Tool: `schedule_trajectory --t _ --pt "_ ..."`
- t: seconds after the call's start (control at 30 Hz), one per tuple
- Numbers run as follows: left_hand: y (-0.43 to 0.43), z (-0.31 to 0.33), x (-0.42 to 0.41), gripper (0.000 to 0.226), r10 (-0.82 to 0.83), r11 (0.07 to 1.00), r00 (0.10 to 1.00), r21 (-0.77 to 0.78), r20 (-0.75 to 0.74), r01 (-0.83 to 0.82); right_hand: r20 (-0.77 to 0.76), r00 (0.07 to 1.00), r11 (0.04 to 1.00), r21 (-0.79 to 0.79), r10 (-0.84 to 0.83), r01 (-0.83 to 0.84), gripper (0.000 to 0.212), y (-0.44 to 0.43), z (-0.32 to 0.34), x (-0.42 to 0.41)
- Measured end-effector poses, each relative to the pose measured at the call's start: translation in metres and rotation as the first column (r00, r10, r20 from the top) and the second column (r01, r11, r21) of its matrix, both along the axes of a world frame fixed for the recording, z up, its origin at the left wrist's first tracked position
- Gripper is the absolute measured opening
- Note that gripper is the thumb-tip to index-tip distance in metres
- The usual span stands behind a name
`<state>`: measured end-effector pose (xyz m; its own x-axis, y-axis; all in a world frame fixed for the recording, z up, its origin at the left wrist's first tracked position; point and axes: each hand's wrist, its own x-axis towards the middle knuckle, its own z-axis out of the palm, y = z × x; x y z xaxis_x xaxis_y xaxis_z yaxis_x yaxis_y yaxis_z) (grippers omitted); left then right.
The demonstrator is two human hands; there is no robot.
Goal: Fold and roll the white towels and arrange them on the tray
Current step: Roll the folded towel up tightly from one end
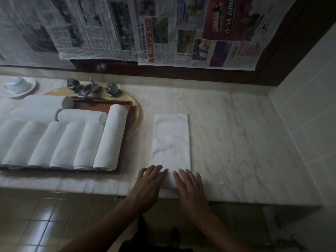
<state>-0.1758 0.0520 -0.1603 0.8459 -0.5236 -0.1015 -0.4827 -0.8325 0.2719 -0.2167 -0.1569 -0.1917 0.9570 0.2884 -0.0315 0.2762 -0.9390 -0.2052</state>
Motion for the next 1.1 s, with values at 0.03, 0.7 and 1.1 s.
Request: schedule_trajectory --t 0.03,0.7,1.1 --pt "-0.003 -0.004 -0.003 0.071 -0.020 0.999 1.000 0.027 0.009 0.020 -0.021 1.000 1.000 0.008 0.015 -0.015 0.065 -0.004 -0.002 0.005" --pt "-0.007 -0.007 0.014 0.068 -0.035 0.987 0.990 0.152 -0.140 0.057 -0.312 0.950 0.992 -0.121 -0.016 -0.023 0.073 0.049 0.000 0.222" --pt "-0.004 -0.003 0.026 0.065 0.007 0.991 0.974 0.128 -0.224 0.022 -0.097 0.967 0.971 0.006 -0.237 0.239 0.066 0.041 -0.005 0.218"
